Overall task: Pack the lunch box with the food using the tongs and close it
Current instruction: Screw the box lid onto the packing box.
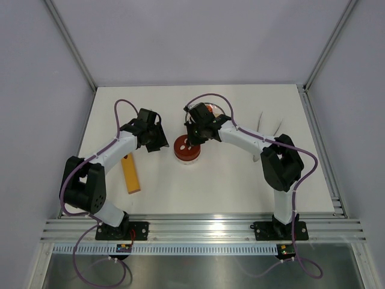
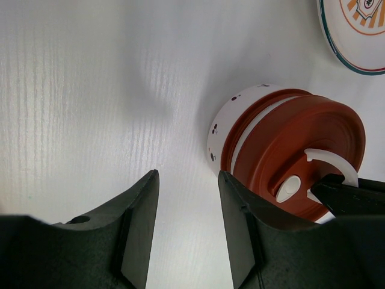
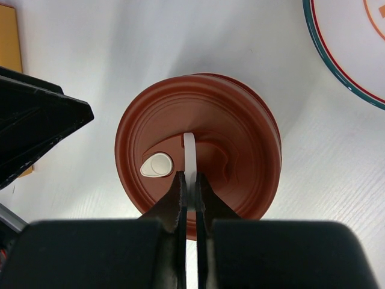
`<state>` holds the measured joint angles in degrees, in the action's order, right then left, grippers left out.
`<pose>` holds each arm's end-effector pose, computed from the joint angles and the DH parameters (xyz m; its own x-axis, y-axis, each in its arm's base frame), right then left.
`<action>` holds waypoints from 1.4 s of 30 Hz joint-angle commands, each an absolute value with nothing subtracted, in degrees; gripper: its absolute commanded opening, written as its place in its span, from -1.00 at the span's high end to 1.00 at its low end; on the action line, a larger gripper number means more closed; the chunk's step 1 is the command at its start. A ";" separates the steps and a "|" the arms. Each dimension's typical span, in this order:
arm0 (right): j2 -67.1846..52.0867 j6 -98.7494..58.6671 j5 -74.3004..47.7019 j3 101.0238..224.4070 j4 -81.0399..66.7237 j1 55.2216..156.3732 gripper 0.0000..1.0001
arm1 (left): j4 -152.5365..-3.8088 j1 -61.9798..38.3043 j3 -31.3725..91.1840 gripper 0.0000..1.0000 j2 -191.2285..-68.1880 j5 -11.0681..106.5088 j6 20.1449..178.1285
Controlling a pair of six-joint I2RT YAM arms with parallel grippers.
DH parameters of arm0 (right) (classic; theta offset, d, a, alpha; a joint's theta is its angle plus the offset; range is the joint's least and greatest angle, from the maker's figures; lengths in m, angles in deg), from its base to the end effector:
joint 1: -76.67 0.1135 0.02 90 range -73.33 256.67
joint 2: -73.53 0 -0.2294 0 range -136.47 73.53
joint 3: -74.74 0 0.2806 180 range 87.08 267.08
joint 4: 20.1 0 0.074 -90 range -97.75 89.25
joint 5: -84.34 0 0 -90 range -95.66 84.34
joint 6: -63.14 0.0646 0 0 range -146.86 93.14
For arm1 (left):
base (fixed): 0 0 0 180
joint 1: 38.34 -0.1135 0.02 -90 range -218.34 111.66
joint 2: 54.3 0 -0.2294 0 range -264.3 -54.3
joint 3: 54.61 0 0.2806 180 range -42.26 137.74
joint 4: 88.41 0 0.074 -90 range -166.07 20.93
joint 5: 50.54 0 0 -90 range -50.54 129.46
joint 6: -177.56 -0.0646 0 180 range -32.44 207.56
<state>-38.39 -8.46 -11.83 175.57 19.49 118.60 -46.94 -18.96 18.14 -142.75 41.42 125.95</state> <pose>0.3440 0.3183 0.1654 -0.7718 -0.2714 -0.5750 -0.4968 0.8218 0.2789 0.3380 -0.1212 0.1505 -0.8381 -0.3631 -0.4071 -0.2186 0.9073 -0.3592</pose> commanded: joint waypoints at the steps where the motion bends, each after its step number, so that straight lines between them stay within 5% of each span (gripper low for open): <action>1: -39.06 -8.05 -12.95 176.82 18.52 118.51 1.00 | -47.59 -19.35 19.17 0.05 -141.75 40.51 125.09; 42: -41.43 -7.96 -1.09 165.39 11.32 121.41 1.00 | -57.08 -18.83 15.75 0.05 -138.32 55.63 133.34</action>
<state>-39.02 -6.87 -4.62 168.79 4.87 120.64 -51.95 -18.94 16.56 -138.05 51.38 131.15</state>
